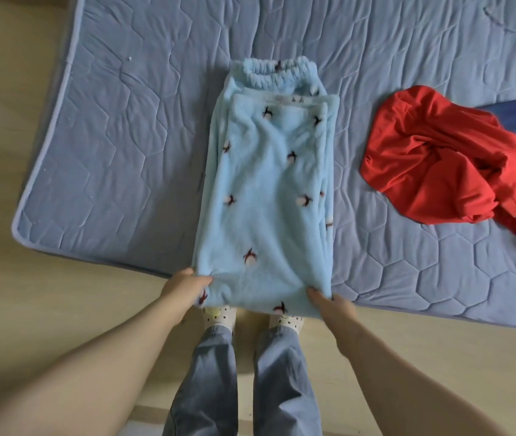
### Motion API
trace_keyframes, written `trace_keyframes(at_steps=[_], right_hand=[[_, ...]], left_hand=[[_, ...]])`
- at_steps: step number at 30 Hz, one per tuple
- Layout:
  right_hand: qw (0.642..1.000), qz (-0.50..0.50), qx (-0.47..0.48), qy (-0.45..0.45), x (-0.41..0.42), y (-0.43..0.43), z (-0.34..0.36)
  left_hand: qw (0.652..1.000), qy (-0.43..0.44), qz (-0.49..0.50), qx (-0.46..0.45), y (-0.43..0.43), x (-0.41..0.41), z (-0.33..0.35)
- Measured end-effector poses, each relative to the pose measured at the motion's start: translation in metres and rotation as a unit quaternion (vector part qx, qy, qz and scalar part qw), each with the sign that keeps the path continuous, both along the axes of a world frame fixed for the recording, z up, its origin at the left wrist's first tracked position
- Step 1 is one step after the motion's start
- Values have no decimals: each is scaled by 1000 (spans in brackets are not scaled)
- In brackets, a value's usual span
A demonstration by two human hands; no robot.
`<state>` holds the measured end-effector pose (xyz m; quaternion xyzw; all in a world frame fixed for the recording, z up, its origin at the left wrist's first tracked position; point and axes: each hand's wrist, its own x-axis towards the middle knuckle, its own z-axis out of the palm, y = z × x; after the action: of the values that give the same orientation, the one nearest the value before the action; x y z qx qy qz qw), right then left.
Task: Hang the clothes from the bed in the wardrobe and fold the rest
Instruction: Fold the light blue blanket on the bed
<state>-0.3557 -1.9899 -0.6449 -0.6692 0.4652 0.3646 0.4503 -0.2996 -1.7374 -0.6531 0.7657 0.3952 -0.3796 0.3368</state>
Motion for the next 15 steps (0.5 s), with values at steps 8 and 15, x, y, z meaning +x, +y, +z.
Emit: trace_keyframes(at_steps=[8, 15], right_hand=[[965, -210, 125, 94, 3, 12, -11], [967, -242, 62, 44, -1, 14, 18]], left_hand=[[942, 69, 289, -156, 15, -2, 2], [956, 32, 256, -137, 11, -8, 31]])
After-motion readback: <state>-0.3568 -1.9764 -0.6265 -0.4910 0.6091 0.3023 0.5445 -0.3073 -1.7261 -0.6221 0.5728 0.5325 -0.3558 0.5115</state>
